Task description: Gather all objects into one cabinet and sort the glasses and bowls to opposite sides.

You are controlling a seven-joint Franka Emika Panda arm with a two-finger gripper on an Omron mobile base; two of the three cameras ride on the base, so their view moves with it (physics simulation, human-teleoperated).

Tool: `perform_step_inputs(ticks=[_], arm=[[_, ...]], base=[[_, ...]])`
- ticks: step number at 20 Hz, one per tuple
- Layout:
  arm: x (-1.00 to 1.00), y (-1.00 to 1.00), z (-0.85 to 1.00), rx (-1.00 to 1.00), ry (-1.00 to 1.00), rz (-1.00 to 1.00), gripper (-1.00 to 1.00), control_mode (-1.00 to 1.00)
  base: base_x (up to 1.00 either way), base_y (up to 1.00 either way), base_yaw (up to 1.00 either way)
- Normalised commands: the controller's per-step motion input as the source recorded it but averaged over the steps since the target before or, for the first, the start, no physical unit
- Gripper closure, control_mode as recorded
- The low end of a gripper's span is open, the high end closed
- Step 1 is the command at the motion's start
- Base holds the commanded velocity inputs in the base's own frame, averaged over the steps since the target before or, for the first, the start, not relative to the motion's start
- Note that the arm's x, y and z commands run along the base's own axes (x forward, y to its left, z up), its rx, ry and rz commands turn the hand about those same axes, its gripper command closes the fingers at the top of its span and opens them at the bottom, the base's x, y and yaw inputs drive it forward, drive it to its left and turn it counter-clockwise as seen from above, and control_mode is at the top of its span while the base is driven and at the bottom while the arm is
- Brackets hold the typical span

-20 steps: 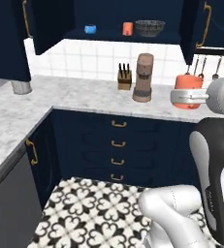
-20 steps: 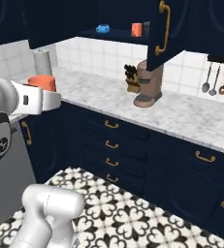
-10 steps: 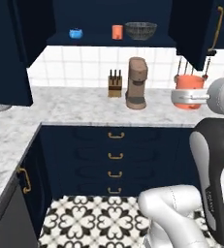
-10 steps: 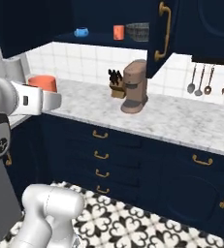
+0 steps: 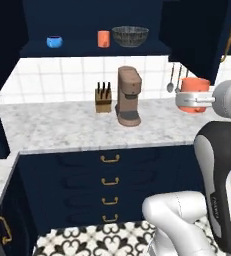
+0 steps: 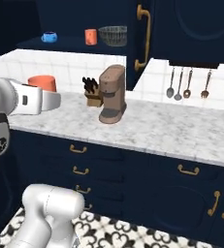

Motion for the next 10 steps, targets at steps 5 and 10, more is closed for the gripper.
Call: perform_step_inputs(ticks=[5, 10], arm=[[0.0, 0.0, 0.0, 0.0, 0.0, 0.0, 1.0, 1.0], [0.0, 0.0, 0.0, 0.0, 0.0, 0.0, 1.0, 1.0]], base=[[0.57, 0.56, -0.41], [0.71, 0.6, -0.31]])
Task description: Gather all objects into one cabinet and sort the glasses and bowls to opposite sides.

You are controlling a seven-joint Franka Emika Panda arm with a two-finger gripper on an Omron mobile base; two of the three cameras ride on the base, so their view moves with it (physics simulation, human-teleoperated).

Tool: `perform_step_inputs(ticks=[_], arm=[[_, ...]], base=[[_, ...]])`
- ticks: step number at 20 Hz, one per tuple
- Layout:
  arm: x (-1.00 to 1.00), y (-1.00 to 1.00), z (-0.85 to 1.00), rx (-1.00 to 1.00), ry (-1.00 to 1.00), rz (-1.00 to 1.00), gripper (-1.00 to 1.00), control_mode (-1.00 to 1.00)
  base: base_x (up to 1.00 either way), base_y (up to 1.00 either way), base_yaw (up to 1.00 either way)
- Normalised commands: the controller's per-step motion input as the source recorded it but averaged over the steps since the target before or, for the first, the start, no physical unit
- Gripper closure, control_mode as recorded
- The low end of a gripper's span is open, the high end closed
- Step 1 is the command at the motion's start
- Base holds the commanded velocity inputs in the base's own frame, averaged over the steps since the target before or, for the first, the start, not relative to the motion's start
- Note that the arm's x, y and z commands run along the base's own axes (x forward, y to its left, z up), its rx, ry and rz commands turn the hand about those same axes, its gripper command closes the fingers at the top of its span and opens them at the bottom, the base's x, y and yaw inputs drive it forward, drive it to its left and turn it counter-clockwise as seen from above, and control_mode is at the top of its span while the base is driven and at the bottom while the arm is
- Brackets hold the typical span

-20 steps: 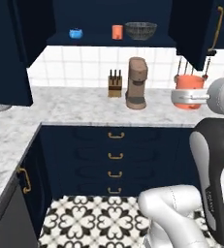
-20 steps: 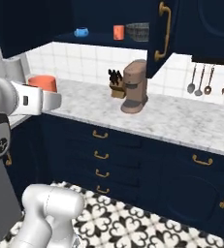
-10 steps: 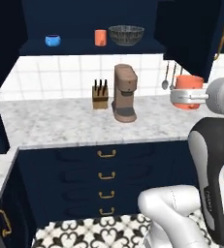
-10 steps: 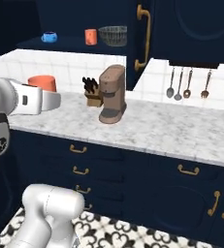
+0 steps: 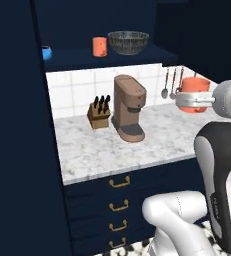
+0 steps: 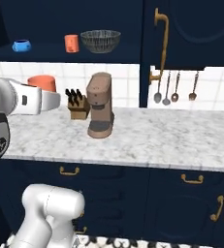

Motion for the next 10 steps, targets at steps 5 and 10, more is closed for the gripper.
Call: perform_step_inputs(ticks=[5, 10], arm=[[0.0, 0.0, 0.0, 0.0, 0.0, 0.0, 1.0, 1.0], [0.0, 0.0, 0.0, 0.0, 0.0, 0.0, 1.0, 1.0]], base=[[0.46, 0.11, 0.02], [0.43, 0.0, 0.28]])
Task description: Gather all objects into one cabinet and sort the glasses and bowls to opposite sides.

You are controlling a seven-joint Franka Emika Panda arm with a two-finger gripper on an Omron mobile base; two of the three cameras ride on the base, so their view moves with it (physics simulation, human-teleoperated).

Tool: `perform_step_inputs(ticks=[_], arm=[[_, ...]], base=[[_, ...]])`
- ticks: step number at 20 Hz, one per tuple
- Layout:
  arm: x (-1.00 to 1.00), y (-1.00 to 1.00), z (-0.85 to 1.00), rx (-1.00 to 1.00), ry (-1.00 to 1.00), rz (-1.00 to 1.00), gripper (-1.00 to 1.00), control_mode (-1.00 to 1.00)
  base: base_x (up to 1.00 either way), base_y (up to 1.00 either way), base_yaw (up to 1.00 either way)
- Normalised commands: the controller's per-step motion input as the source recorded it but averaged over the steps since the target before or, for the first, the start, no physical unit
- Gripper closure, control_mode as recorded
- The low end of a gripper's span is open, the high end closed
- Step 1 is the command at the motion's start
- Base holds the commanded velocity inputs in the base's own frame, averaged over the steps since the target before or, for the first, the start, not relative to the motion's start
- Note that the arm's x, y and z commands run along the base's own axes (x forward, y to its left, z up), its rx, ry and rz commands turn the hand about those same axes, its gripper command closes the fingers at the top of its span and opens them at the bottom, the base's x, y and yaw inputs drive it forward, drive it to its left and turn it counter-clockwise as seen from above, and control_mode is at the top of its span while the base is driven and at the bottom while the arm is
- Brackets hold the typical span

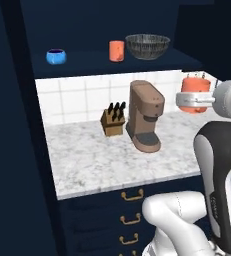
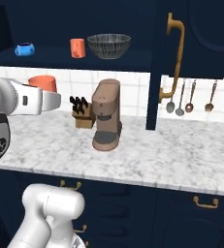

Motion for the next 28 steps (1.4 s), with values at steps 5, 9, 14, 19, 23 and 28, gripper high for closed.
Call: perform_step_inputs(ticks=[5, 9, 14, 19, 23, 28], arm=[[0.0, 0.0, 0.0, 0.0, 0.0, 0.0, 1.0, 1.0], [0.0, 0.0, 0.0, 0.0, 0.0, 0.0, 1.0, 1.0], [0.0, 0.0, 0.0, 0.0, 0.0, 0.0, 1.0, 1.0], [0.0, 0.25, 0.02, 0.0, 0.0, 0.0, 1.0, -1.0], [0.0, 0.5, 0.24, 0.0, -0.02, 0.08, 1.0, -1.0], [0.18, 0.63, 0.07, 0.0, 0.0, 0.16, 1.0, -1.0]], base=[[0.57, 0.07, 0.05], [0.59, 0.18, 0.0], [0.37, 0.12, 0.0], [0.04, 0.06, 0.0], [0.0, 0.0, 0.0], [0.0, 0.0, 0.0]])
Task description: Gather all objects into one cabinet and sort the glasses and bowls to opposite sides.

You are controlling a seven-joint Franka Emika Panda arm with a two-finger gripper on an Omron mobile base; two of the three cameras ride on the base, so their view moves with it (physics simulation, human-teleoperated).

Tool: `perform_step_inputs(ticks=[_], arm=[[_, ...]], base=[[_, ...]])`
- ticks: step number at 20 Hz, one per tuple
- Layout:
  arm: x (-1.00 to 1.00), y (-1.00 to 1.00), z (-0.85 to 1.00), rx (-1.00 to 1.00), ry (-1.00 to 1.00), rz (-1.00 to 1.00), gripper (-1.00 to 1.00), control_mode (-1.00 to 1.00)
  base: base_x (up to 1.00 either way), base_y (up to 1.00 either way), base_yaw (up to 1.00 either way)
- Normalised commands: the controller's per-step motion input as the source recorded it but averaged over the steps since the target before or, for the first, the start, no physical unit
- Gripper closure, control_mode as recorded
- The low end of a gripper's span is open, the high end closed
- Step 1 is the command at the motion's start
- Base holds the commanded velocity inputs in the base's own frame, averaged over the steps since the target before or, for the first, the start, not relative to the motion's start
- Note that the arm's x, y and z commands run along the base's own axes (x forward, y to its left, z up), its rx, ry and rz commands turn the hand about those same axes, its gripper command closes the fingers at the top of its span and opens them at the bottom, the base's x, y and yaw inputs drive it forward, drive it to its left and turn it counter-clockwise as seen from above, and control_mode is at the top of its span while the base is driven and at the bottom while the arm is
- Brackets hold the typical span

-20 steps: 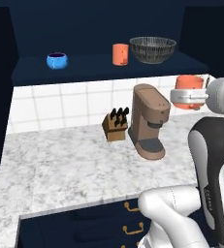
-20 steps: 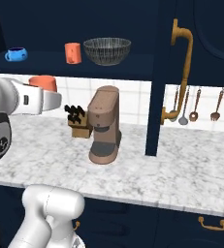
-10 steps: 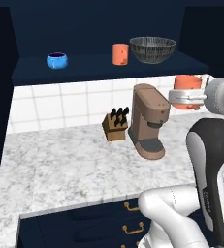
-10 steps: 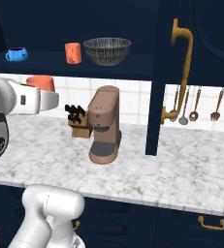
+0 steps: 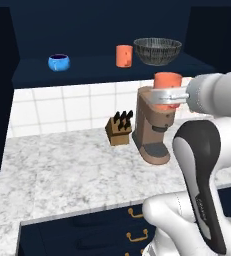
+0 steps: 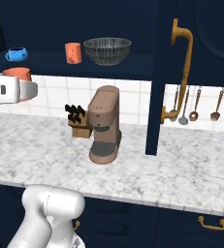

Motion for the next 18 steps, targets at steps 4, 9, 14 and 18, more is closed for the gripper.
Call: perform_step_inputs(ticks=[4, 9, 14, 18], arm=[[0.57, 0.67, 0.01, 0.0, 0.0, 0.16, 1.0, -1.0], [0.61, 0.57, 0.01, 0.0, 0.0, 0.12, 1.0, -1.0], [0.59, 0.62, 0.1, 0.0, 0.02, 0.01, 1.0, -1.0], [0.58, 0.72, 0.08, 0.0, 0.0, -0.02, 1.0, -1.0]], base=[[0.0, 0.0, 0.0], [0.0, 0.0, 0.0], [0.0, 0.0, 0.0], [0.0, 0.0, 0.0]])
